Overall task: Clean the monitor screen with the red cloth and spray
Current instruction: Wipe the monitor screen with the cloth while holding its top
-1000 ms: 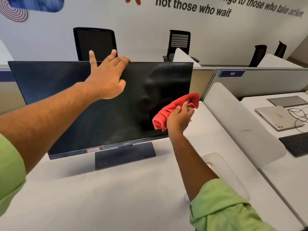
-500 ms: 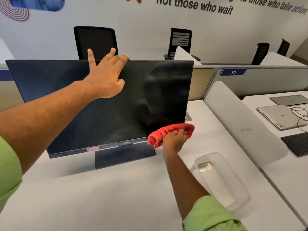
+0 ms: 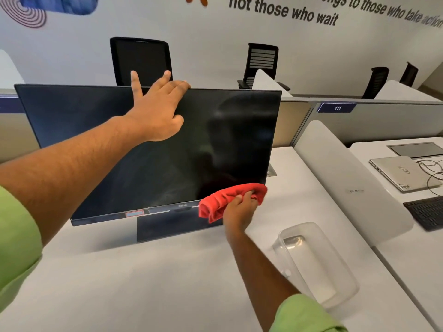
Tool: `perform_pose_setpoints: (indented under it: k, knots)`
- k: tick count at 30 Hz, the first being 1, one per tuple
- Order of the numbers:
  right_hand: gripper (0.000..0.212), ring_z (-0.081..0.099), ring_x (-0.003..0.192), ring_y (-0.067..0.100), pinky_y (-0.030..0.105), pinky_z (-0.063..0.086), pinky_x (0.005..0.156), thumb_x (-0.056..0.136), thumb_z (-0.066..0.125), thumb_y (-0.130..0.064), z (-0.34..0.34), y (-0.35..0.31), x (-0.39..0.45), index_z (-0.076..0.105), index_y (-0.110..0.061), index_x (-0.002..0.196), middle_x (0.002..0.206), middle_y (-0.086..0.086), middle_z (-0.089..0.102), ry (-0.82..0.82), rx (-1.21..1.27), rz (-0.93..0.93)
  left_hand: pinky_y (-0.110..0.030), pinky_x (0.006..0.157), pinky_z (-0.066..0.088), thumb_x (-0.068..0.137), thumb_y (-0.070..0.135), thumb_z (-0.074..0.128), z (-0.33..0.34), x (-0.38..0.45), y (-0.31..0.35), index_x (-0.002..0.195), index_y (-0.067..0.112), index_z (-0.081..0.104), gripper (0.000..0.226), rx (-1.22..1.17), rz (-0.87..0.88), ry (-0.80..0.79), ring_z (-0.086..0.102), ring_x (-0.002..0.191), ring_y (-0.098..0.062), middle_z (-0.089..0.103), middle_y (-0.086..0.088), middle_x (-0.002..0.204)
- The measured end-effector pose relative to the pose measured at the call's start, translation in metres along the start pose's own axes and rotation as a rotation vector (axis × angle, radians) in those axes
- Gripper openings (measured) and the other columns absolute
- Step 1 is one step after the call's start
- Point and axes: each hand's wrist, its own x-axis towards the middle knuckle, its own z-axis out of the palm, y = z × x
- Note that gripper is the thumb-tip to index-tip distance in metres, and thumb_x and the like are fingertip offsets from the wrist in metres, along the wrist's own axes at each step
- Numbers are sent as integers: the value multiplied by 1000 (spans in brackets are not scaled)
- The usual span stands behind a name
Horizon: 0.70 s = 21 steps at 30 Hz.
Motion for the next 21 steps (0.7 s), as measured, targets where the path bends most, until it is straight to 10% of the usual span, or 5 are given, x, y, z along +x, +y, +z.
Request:
perform_pose_setpoints:
  k: [10,15,21]
  knots:
    - [48,61,126,38,33,49,103,114,37,-23,-17,0,21,38,-8,159,144,18,53,-9,-43,35,-74,109,-16,86,19,49,0,1,0,155,25,20,74,7,-7,-18,-3,155,-21,22,1,165]
    - [48,58,129,33,32,46,108,112,42,-19,11,12,-38,40,-8,158,144,17,52,-177,-66,-235,-74,109,-16,86,19,48,1,1,-2,154,26,19,75,11,-2,-4,-2,155,-21,22,2,165]
    - [50,57,132,39,42,47,113,114,36,-23,-22,0,30,33,-12,162,151,18,46,8,-59,29,-74,109,-16,85,19,47,1,0,-1,154,25,20,74,16,-3,-9,-3,155,-22,22,2,165]
